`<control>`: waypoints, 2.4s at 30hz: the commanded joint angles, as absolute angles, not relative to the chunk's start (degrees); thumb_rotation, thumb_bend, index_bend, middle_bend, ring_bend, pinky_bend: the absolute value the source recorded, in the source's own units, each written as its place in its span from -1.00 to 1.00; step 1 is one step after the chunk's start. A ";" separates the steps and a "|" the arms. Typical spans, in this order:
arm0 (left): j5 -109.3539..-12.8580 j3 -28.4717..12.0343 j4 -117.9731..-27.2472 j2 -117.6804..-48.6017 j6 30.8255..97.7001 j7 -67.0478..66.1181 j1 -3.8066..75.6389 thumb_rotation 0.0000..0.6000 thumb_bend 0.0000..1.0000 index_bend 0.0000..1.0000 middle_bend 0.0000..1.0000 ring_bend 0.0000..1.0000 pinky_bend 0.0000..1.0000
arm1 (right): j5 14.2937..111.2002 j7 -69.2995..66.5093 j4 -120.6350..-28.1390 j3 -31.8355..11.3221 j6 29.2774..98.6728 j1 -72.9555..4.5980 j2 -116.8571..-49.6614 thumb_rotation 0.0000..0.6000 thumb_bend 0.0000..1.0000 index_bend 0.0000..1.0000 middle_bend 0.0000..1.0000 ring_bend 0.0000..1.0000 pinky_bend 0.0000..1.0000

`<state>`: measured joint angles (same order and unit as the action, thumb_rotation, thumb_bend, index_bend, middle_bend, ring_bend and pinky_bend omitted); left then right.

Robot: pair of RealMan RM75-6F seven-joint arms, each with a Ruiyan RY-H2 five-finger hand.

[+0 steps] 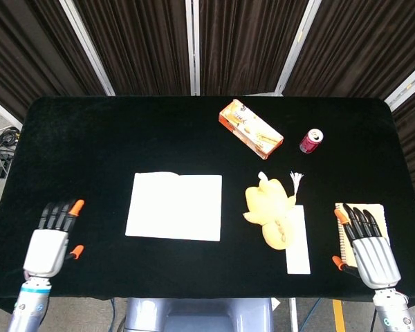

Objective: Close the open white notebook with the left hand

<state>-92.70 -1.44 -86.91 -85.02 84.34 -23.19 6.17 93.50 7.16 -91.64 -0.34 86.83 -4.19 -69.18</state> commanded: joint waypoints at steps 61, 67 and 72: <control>-87.27 -2.88 -73.02 -108.14 75.45 -36.00 19.24 1.00 0.18 -1.00 -1.00 -1.00 -1.00 | 93.96 6.66 -91.38 0.32 86.32 -4.18 -69.22 1.00 -0.91 -1.00 -1.00 -1.00 -1.00; -89.72 -2.54 -75.69 -106.84 77.80 -37.15 19.48 1.00 0.18 -1.00 -1.00 -1.00 -1.00 | 94.03 6.55 -91.57 0.30 86.49 -4.13 -69.06 1.00 -0.91 -1.00 -1.00 -1.00 -1.00; -90.10 -3.58 -77.26 -106.30 78.64 -37.57 19.93 1.00 0.14 -1.00 -1.00 -1.00 -1.00 | 93.91 6.33 -91.73 0.16 86.71 -4.06 -68.89 1.00 -0.91 -1.00 -1.00 -1.00 -1.00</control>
